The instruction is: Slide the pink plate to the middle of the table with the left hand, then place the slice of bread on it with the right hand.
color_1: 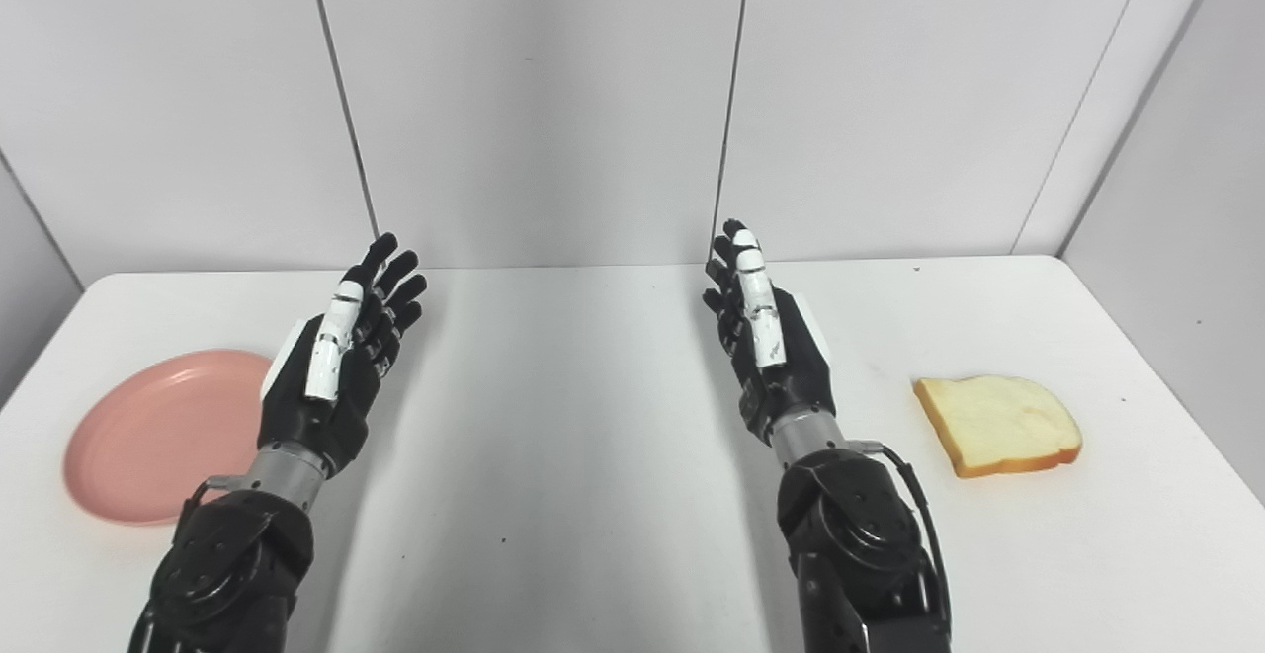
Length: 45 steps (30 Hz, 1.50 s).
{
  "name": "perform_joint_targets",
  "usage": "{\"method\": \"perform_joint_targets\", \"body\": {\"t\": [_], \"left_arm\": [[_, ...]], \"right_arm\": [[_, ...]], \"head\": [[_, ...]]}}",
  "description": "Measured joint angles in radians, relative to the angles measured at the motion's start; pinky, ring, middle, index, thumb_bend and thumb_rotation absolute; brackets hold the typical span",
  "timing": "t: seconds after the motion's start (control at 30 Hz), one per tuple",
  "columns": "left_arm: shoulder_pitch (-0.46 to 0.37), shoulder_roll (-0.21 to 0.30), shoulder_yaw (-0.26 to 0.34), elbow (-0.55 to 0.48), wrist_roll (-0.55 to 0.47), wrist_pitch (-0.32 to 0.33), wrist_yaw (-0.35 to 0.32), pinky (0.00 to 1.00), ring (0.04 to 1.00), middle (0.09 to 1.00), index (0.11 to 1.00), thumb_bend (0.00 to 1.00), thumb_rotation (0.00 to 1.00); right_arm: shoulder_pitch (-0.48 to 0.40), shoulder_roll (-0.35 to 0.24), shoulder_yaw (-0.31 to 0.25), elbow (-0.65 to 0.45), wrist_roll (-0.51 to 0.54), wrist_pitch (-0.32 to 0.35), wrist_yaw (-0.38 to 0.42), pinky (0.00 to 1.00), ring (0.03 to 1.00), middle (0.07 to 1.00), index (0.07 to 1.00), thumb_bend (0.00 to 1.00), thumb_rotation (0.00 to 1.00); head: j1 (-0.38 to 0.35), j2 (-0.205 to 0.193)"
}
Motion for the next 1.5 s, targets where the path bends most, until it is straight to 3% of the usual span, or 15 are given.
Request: {"method": "perform_joint_targets", "body": {"t": [1.07,1.2,1.3,1.5], "left_arm": [[0.0,0.0,-0.002,0.0,0.004,0.001,0.001,0.98,0.957,0.963,0.953,0.39,1.0],[0.0,-0.001,-0.004,0.0,0.005,0.001,0.001,0.99,0.957,0.964,0.954,0.39,1.0],[0.0,-0.002,-0.017,0.002,0.018,0.001,0.002,0.97,0.942,0.954,0.947,0.39,1.0],[0.0,-0.039,-0.04,0.031,0.049,-0.011,0.023,0.97,0.957,0.963,0.958,0.38,1.0]], "right_arm": [[0.0,-0.001,0.003,0.0,0.002,0.004,-0.003,1.0,1.0,1.0,1.0,0.31,1.0],[0.0,-0.001,0.002,0.0,0.001,0.004,-0.003,1.0,1.0,1.0,1.0,0.31,1.0],[0.0,-0.006,0.0,0.0,0.001,0.004,0.001,1.0,1.0,1.0,1.0,0.3,1.0],[0.003,-0.03,-0.018,0.002,0.021,0.003,0.026,1.0,1.0,1.0,1.0,0.3,1.0]], "head": [[0.003,-0.002],[0.023,-0.011],[0.098,-0.037],[0.178,-0.066]]}}
